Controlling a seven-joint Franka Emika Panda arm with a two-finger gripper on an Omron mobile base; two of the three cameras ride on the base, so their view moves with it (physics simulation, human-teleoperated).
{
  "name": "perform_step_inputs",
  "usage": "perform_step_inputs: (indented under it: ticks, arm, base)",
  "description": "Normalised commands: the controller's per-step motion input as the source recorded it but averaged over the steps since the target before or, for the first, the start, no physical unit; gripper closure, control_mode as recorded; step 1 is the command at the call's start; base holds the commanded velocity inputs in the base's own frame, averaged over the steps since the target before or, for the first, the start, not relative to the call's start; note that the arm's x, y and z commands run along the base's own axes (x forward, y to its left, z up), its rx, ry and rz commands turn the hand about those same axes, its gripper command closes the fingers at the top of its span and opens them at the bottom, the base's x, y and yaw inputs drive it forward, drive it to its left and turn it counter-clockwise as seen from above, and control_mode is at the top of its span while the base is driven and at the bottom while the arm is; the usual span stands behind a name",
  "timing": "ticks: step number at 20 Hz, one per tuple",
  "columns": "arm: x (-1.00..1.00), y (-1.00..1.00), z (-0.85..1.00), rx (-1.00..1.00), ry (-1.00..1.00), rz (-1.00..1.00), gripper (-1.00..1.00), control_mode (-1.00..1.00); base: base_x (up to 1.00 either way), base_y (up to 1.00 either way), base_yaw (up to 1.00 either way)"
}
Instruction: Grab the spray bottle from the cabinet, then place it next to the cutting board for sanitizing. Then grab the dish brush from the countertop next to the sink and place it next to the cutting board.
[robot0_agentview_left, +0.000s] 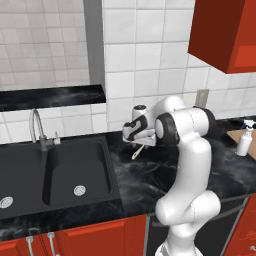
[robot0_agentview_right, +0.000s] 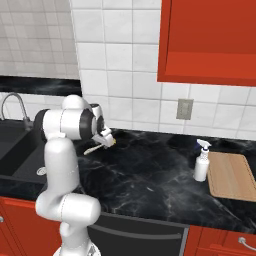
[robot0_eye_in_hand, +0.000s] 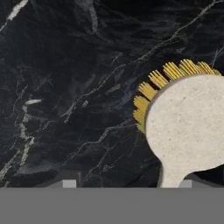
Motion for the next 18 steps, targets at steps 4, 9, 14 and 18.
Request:
perform_step_inputs:
  ticks: [4, 9, 14, 18]
  arm:
    - [0.15, 0.00, -0.33, 0.00, 0.00, -0.03, 1.00, -1.00]
    - [0.08, 0.00, -0.20, 0.00, 0.00, -0.02, 1.00, -1.00]
    - [0.00, 0.02, 0.08, 0.03, 0.06, -0.02, 1.00, -1.00]
    - [-0.58, -0.03, 0.56, 0.00, 0.02, -0.10, 1.00, -1.00]
  base:
    - [0.00, 0.00, 0.00]
    - [0.00, 0.00, 0.00]
    - [0.00, 0.00, 0.00]
    - [0.00, 0.00, 0.00]
